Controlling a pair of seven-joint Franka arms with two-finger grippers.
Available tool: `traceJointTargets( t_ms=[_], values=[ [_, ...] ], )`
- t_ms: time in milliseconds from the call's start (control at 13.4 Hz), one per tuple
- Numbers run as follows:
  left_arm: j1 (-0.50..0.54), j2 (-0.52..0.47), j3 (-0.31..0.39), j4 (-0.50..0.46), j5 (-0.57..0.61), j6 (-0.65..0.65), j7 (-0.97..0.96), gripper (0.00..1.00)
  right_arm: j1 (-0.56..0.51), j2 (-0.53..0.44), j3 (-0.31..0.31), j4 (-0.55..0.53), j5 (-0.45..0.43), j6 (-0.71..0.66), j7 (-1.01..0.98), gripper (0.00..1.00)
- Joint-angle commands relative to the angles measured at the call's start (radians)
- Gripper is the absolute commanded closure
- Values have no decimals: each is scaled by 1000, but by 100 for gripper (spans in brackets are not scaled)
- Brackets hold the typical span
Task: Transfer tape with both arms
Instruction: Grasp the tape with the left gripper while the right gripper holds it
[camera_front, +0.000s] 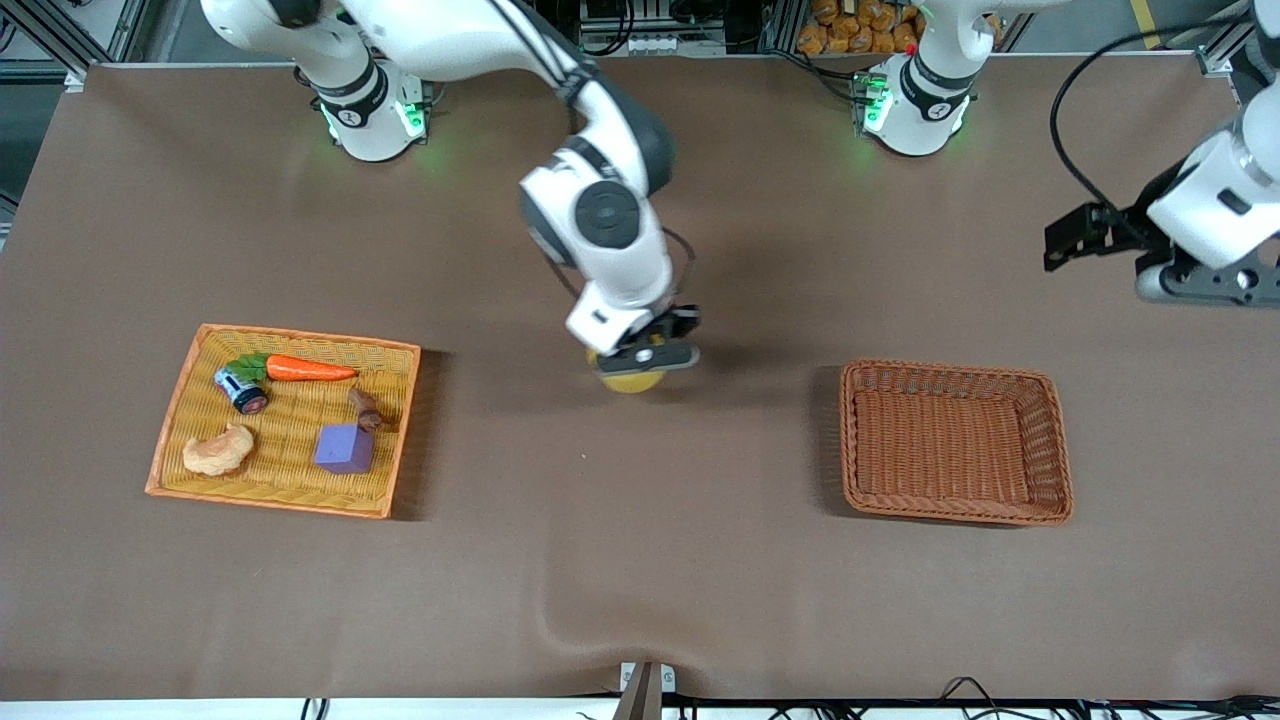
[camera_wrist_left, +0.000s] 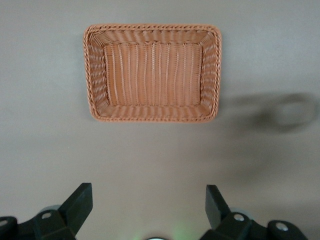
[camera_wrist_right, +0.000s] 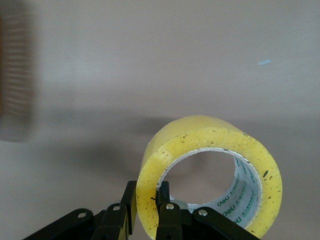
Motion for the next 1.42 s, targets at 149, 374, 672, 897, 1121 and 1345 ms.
traceJointTargets(
  t_ms=[149, 374, 672, 897, 1121, 1345],
  values=[
    [15, 136, 6, 32, -30, 33, -15, 0, 12, 210, -12, 218, 20, 73, 128, 100],
    [-6, 186, -1, 31, -34, 116, -18, 0, 4, 232, -13, 221, 21, 99, 131, 88],
    [-57, 234, -4, 9, -36, 240, -111, 0, -33, 177, -12, 220, 27, 73, 131, 2],
    [-129, 219, -4, -117, -22, 392, -240, 0, -72, 57, -27, 209, 12, -65, 113, 0],
    [-183, 225, -6, -178, -27, 493, -298, 0, -161, -99, -66, 206, 19, -272, -46, 0],
    [-255, 303, -7, -135, -34, 503, -389, 0, -235, -250, -81, 163, 17, -415, -70, 0]
  ],
)
